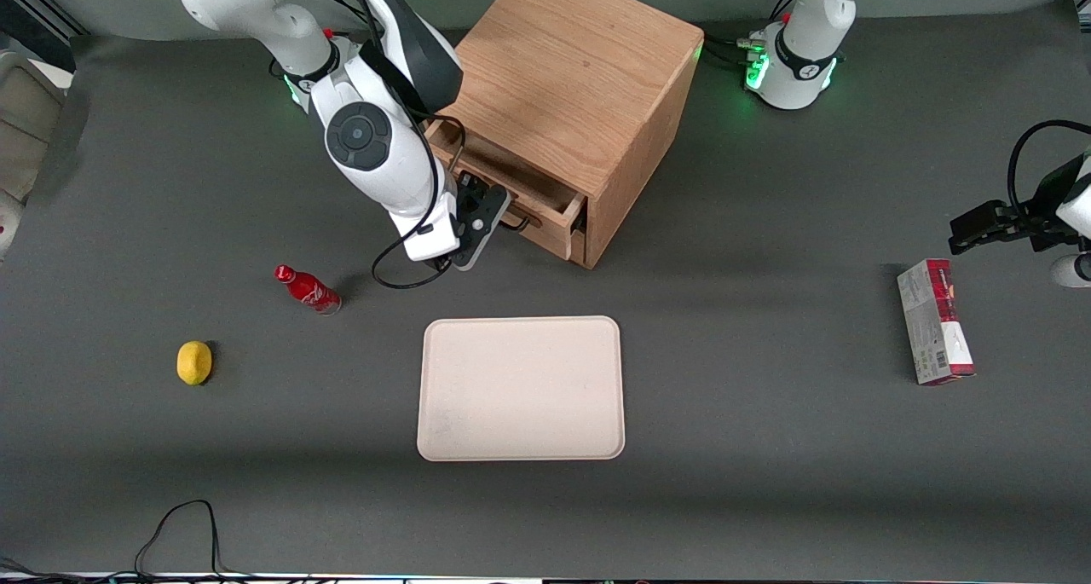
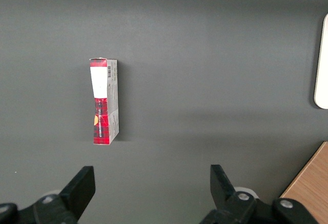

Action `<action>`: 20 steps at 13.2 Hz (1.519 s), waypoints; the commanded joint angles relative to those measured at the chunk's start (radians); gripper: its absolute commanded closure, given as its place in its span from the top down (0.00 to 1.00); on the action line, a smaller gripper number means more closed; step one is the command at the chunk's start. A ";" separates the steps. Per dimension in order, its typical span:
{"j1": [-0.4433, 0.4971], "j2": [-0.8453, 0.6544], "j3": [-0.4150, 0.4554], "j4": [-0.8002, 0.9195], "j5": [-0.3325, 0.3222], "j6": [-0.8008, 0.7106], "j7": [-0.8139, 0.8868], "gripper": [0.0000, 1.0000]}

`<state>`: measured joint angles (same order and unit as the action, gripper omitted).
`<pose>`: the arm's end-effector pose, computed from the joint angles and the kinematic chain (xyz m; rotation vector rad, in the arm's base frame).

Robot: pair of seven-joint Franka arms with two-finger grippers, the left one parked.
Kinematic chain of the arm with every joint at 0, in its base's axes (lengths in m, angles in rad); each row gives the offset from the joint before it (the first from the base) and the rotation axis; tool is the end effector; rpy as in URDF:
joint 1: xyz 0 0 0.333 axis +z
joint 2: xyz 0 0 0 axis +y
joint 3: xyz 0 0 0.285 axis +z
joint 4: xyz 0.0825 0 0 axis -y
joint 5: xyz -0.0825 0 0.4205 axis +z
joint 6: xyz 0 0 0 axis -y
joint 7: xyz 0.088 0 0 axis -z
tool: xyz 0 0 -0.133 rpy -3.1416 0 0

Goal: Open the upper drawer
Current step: 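Pull the handle outward with the right gripper, sliding the drawer open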

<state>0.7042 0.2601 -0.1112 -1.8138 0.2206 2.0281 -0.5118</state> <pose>0.5230 0.3762 0.3220 -2.6070 -1.4342 0.0740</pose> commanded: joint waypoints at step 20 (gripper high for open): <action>-0.169 0.218 -0.007 0.332 -0.056 -0.144 -0.099 1.00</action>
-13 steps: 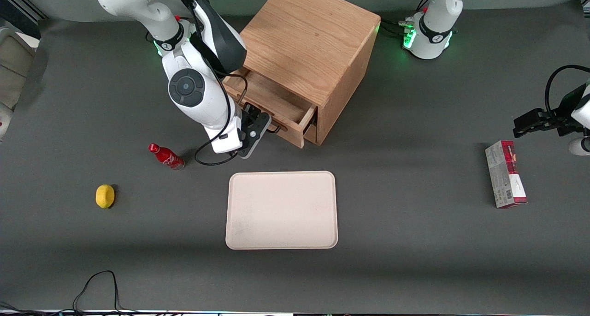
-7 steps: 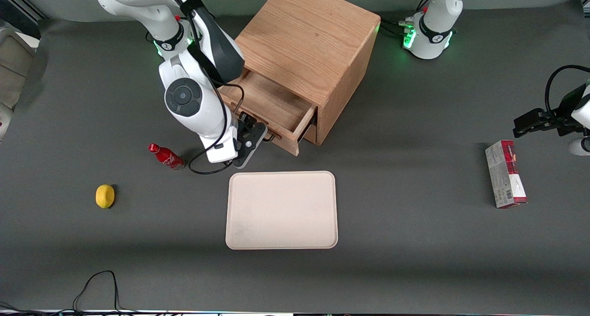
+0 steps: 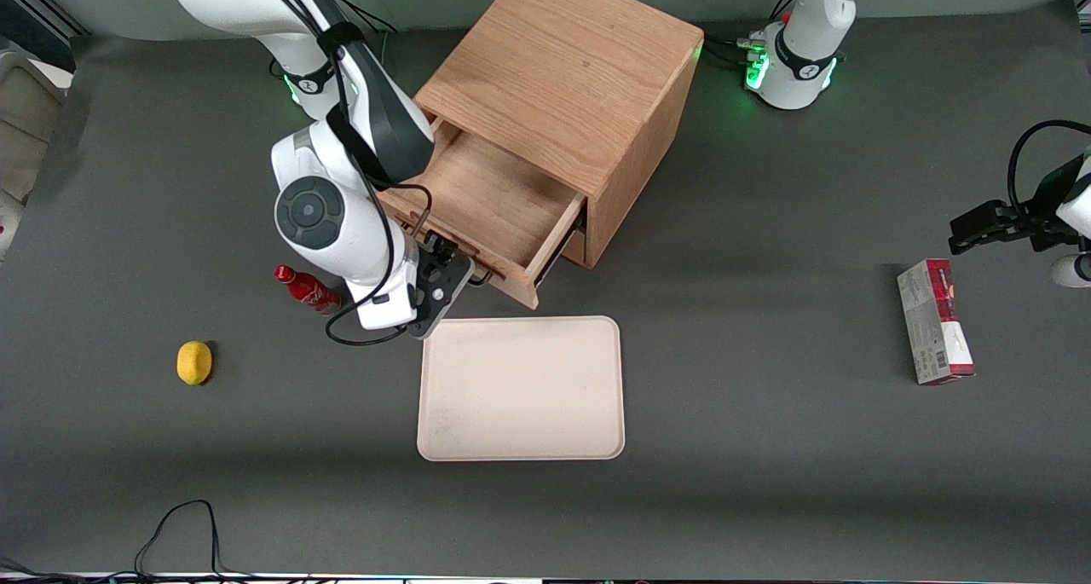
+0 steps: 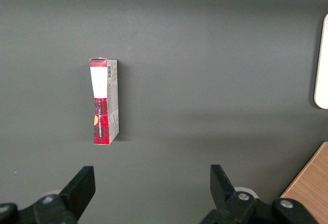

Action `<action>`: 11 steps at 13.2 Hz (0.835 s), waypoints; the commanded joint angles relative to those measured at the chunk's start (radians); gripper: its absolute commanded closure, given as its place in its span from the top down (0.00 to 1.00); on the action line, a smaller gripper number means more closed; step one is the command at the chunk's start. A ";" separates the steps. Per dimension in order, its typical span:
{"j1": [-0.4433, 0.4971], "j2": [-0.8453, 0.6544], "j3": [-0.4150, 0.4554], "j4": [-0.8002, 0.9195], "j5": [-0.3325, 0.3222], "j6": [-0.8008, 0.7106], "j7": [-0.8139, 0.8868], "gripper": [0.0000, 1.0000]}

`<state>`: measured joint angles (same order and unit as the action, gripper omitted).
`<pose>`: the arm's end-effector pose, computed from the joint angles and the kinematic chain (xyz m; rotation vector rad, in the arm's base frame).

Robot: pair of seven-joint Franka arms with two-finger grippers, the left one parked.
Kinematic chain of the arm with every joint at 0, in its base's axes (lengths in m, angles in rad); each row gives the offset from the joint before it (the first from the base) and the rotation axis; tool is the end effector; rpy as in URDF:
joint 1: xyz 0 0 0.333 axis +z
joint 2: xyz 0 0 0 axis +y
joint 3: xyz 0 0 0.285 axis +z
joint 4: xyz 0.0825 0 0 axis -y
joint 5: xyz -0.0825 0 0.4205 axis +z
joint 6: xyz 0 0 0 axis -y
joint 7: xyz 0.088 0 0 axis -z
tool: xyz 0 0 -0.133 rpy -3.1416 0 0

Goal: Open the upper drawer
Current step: 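Pull the handle outward with the right gripper, sliding the drawer open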

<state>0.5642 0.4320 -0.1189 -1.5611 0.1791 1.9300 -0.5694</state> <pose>0.6138 0.3193 0.3243 -2.6828 -1.3899 0.0784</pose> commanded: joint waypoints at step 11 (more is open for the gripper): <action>-0.099 0.090 0.001 0.133 -0.016 -0.046 -0.076 1.00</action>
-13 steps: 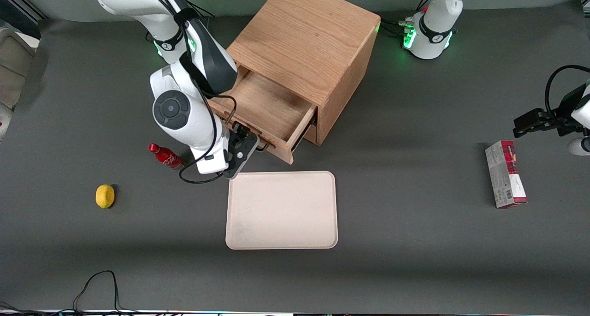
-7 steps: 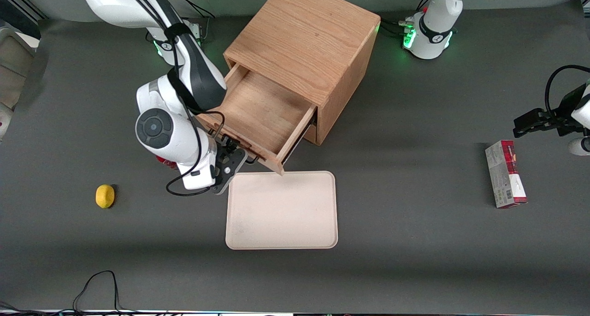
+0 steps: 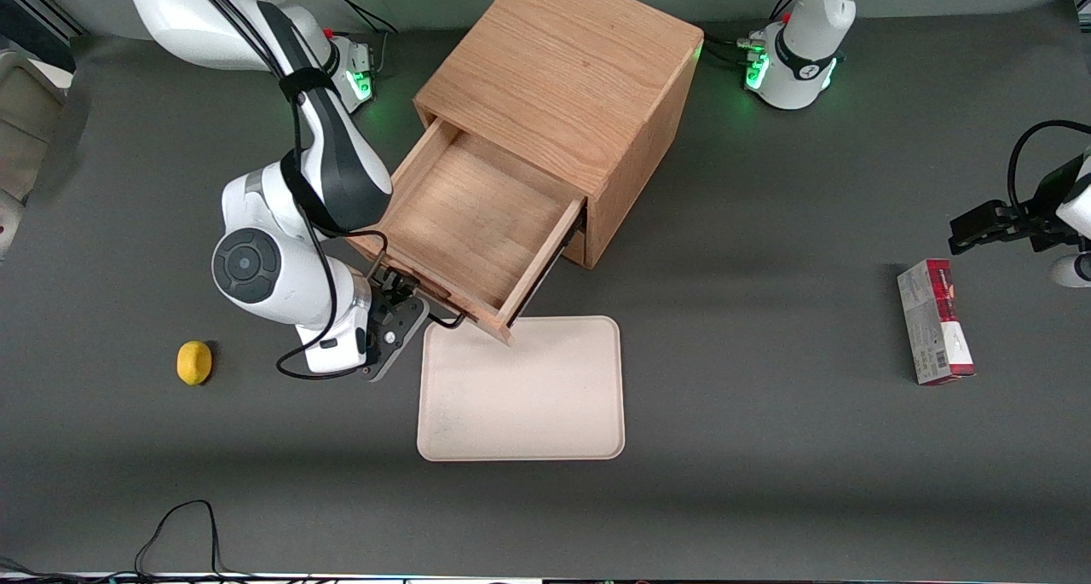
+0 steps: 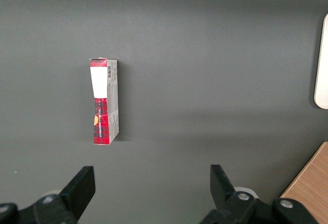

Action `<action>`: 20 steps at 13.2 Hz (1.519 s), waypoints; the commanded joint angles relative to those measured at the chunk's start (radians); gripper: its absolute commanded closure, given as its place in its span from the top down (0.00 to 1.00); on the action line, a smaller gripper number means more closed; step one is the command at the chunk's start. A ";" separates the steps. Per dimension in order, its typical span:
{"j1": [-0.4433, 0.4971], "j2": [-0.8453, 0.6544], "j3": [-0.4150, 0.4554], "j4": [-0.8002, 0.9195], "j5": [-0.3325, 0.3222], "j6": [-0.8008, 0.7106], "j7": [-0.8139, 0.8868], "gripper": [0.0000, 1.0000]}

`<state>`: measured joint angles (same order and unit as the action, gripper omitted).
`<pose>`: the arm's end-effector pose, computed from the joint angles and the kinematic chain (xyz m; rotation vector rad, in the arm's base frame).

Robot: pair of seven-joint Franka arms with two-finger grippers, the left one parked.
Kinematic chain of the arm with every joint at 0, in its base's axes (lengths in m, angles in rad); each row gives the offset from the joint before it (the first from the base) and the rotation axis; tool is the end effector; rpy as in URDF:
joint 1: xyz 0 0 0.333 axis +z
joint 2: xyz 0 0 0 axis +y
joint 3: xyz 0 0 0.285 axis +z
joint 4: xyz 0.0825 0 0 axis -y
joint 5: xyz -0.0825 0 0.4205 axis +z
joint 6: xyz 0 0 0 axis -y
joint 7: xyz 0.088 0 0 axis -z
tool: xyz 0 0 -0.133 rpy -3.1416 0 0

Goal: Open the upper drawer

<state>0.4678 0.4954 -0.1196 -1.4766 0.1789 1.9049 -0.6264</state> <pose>0.6551 0.2661 0.3202 -2.7070 -1.3462 0.0711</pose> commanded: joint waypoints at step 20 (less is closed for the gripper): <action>-0.044 -0.010 -0.006 0.239 -0.004 -0.234 0.026 1.00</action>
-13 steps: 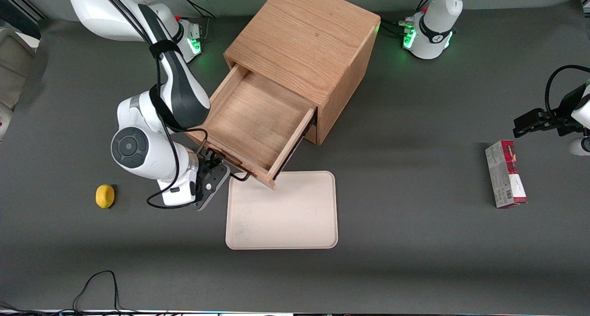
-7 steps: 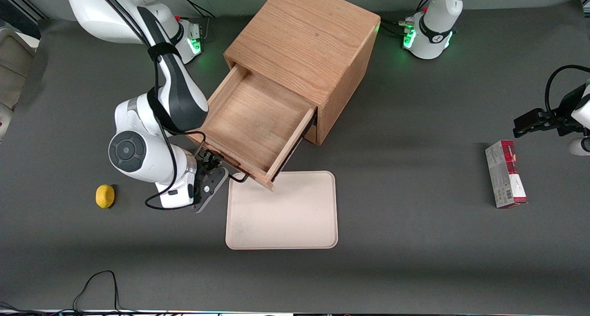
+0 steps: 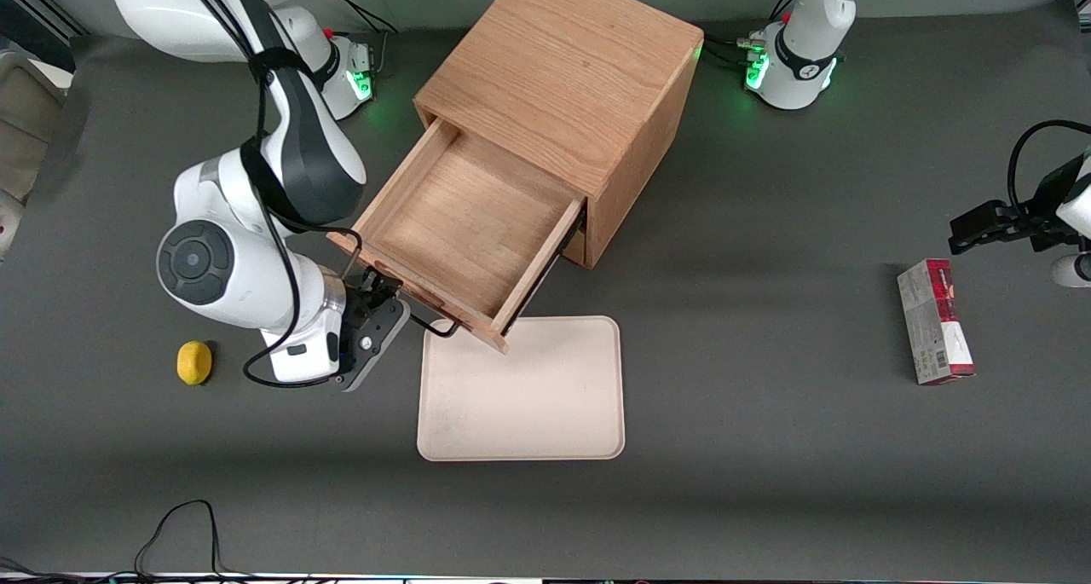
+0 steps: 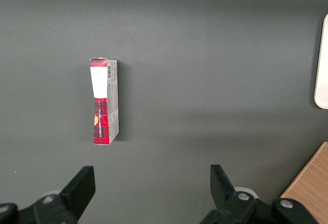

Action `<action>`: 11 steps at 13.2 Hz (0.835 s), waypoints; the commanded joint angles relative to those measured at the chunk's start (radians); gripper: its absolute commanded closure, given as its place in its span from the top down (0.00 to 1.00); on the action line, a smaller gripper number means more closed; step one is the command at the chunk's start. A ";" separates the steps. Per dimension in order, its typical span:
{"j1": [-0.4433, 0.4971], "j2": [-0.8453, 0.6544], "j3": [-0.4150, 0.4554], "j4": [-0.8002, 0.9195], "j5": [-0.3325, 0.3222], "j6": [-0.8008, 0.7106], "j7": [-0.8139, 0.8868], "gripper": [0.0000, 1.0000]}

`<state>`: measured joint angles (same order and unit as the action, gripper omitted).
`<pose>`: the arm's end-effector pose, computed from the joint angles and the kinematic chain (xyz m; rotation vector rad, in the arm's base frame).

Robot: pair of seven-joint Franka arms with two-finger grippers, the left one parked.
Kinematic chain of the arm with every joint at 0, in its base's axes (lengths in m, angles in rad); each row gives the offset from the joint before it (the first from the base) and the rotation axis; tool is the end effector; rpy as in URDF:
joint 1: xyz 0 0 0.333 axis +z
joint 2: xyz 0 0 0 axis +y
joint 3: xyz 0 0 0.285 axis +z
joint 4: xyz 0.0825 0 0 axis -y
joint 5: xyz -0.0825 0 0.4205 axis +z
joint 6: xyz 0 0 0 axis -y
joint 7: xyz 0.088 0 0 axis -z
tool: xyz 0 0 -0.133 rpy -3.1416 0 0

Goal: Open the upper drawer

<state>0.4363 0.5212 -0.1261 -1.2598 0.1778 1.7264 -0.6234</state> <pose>0.6764 0.2556 0.3973 -2.7109 -1.3373 0.0497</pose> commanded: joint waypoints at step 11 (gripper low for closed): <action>-0.011 -0.250 -0.228 0.010 -0.095 -0.270 0.471 1.00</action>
<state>0.4148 0.3042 -0.3273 -1.2299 0.1070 1.4870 -0.2381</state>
